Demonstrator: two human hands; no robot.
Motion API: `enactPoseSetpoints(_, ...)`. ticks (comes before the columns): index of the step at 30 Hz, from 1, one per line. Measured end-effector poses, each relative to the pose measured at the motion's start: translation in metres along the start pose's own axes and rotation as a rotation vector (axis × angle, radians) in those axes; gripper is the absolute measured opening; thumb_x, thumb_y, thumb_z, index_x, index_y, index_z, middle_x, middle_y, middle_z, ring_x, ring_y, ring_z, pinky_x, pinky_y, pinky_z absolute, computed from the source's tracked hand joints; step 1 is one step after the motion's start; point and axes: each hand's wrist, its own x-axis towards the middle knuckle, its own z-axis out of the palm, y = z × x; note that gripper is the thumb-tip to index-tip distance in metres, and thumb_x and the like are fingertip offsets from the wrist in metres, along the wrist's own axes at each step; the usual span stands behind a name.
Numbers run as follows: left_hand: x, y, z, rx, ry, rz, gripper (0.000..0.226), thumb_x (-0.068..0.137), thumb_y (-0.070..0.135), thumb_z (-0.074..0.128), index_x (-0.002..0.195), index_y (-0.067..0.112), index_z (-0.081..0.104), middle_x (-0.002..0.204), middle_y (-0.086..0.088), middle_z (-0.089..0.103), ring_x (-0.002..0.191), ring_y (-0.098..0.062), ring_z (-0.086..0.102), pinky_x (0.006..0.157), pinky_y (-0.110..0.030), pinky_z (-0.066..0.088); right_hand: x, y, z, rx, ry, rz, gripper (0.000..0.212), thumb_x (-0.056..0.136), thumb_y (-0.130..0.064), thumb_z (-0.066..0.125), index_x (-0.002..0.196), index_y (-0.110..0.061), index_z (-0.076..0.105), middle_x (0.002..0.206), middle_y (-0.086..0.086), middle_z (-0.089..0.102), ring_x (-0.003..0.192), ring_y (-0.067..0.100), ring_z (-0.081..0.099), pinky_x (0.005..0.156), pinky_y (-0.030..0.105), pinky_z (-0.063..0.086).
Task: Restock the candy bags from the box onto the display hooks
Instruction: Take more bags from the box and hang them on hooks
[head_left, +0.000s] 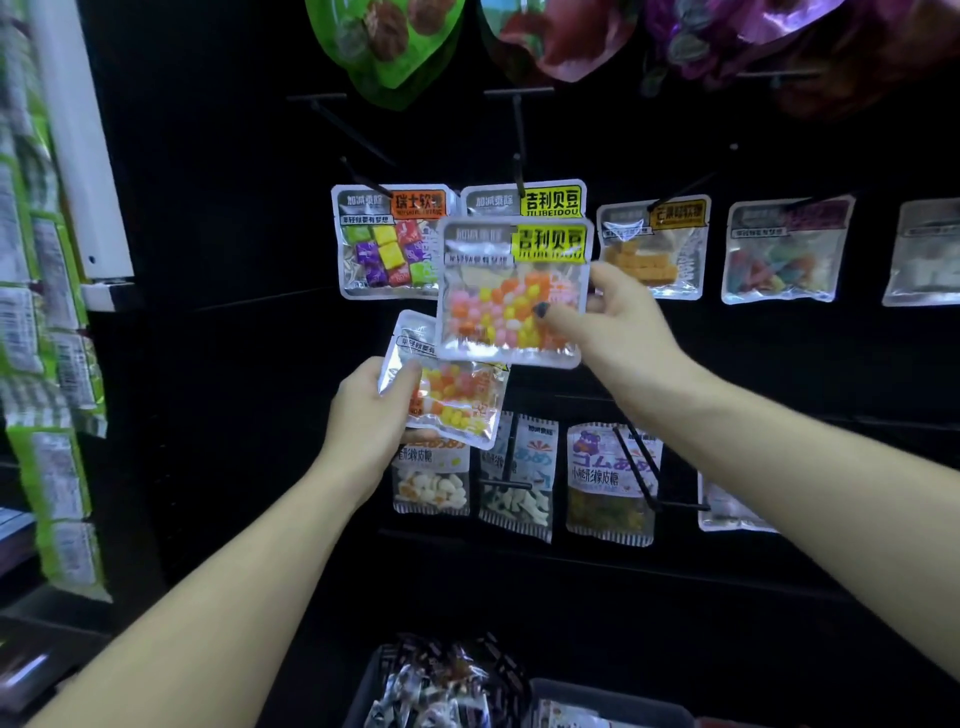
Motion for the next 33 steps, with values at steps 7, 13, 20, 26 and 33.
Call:
enactPoseSetpoints(7, -0.002, 0.001, 0.0, -0.006, 0.009, 0.006, 0.016, 0.107, 0.03, 0.055, 0.097, 0.025, 0.067, 0.095, -0.001, 0.075, 0.081, -0.018, 0.077, 0.058, -0.026, 0.06, 0.025, -0.025, 0.002, 0.068, 0.056, -0.076, 0.022, 0.096, -0.004, 0.069, 0.106, -0.023, 0.064, 0.113, 0.004, 0.075, 0.107, 0.019, 0.073, 0.102, 0.043, 0.057)
enactPoseSetpoints(13, -0.005, 0.002, 0.001, -0.01, 0.005, 0.025, 0.015, 0.108, 0.03, 0.055, 0.1, 0.025, 0.067, 0.094, 0.002, 0.074, 0.077, -0.009, 0.077, 0.057, -0.024, 0.059, 0.031, -0.032, 0.005, 0.135, 0.048, -0.037, 0.02, 0.096, -0.002, 0.066, 0.103, -0.021, 0.064, 0.115, 0.009, 0.074, 0.108, 0.026, 0.072, 0.101, 0.048, 0.057)
enactPoseSetpoints(20, -0.004, 0.002, 0.001, -0.008, 0.016, 0.02, 0.016, 0.106, 0.032, 0.057, 0.096, 0.027, 0.068, 0.092, -0.002, 0.074, 0.076, -0.015, 0.076, 0.059, -0.027, 0.061, 0.034, -0.026, 0.006, 0.126, 0.109, 0.031, 0.015, 0.089, -0.008, 0.07, 0.104, -0.013, 0.07, 0.112, 0.01, 0.076, 0.108, 0.03, 0.072, 0.103, 0.055, 0.054)
enactPoseSetpoints(26, -0.001, -0.001, 0.001, -0.004, 0.022, 0.017, 0.017, 0.106, 0.03, 0.057, 0.094, 0.025, 0.068, 0.086, 0.002, 0.074, 0.076, -0.014, 0.075, 0.061, -0.033, 0.062, 0.049, -0.022, 0.008, 0.096, 0.162, 0.133, 0.011, 0.093, -0.009, 0.071, 0.087, -0.015, 0.064, 0.099, 0.006, 0.074, 0.1, 0.026, 0.071, 0.1, 0.043, 0.057)
enactPoseSetpoints(33, -0.001, -0.004, 0.0, -0.005, 0.01, 0.02, 0.017, 0.106, 0.03, 0.055, 0.099, 0.023, 0.068, 0.1, -0.01, 0.075, 0.084, -0.021, 0.077, 0.058, -0.027, 0.06, 0.07, -0.01, 0.012, 0.034, 0.26, 0.286, 0.035, 0.084, -0.03, 0.082, 0.092, -0.006, 0.058, 0.096, 0.006, 0.062, 0.089, 0.028, 0.067, 0.086, 0.039, 0.058)
